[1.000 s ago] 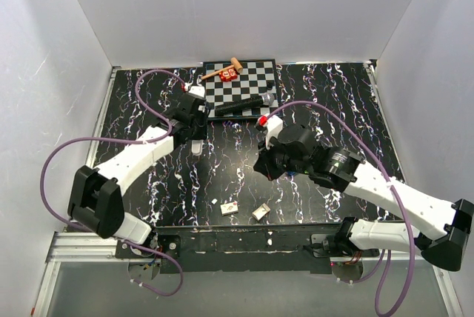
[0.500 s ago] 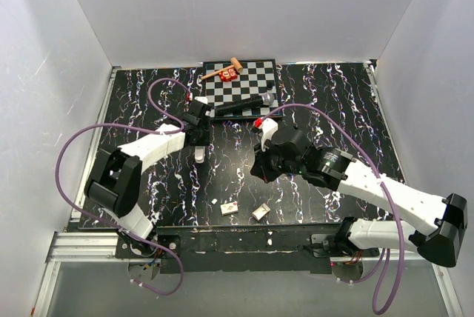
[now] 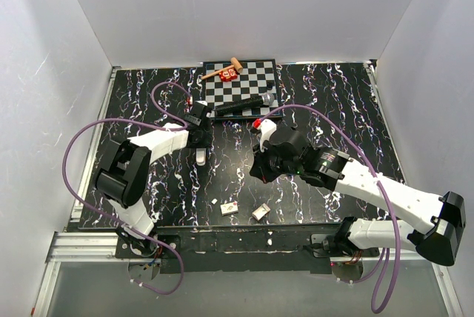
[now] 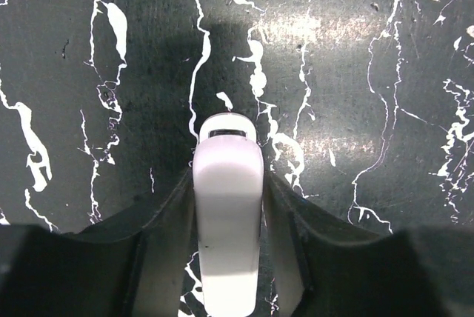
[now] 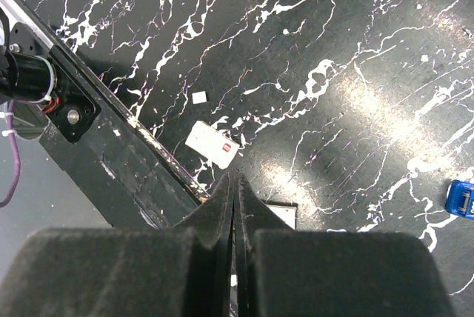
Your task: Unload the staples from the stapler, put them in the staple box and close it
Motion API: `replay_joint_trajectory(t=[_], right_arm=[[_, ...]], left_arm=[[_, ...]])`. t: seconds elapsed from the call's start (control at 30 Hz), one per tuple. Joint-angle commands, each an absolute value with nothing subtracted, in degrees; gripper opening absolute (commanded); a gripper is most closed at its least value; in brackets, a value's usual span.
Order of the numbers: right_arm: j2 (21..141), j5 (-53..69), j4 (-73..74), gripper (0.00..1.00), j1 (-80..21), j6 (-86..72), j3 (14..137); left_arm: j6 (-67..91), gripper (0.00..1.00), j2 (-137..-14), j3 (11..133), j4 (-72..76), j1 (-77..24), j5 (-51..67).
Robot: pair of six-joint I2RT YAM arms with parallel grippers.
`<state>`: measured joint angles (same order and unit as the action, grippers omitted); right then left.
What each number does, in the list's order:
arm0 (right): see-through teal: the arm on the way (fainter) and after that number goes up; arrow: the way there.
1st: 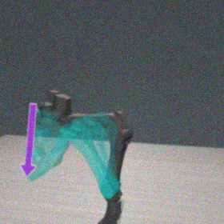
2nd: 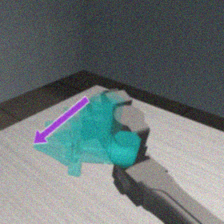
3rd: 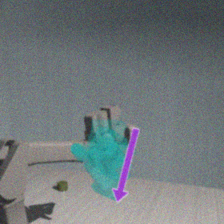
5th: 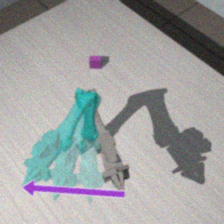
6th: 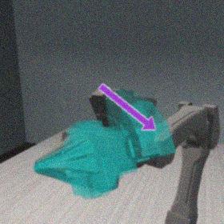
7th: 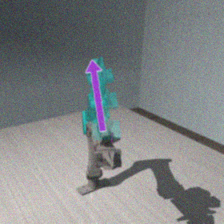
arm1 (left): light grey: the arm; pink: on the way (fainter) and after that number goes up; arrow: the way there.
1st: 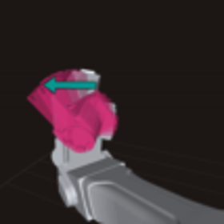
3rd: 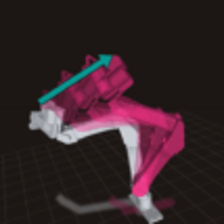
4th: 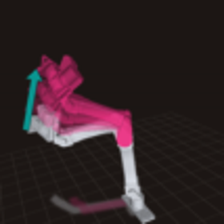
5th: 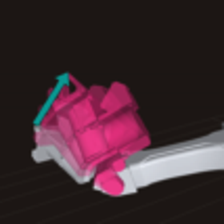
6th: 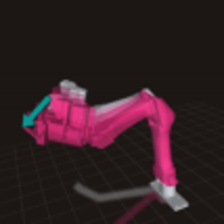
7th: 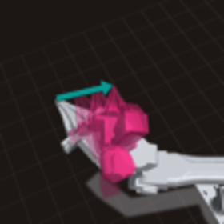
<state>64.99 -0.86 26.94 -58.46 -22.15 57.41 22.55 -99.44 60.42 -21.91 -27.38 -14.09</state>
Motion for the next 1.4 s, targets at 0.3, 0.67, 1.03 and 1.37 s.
replay_joint_trajectory(t=[0.3, 0.67, 1.03, 1.37], right_arm=[[62.41, -2.81, 28.65, 0.22, -58.1, -21.8, 58.53], [61.52, -5.1, 34.98, 0.39, -49.41, -22.06, 61.26], [60.74, -10.36, 40.78, 0.58, -33.32, -29.7, 58.98], [55.02, -16.44, 44.2, 0.65, -19.79, -34.19, 54.23]], left_arm=[[22.85, 0.66, -93.62, 61.17, -21.97, -26.63, -12.4], [20.3, 0.76, -76.83, 59.68, -24.79, -26.72, -3.35], [15.73, 0.98, -65.66, 56.69, -14.25, -27.25, 21.08], [11.61, 0.98, -74.6, 61.69, -9.14, -35.49, 28.39]])
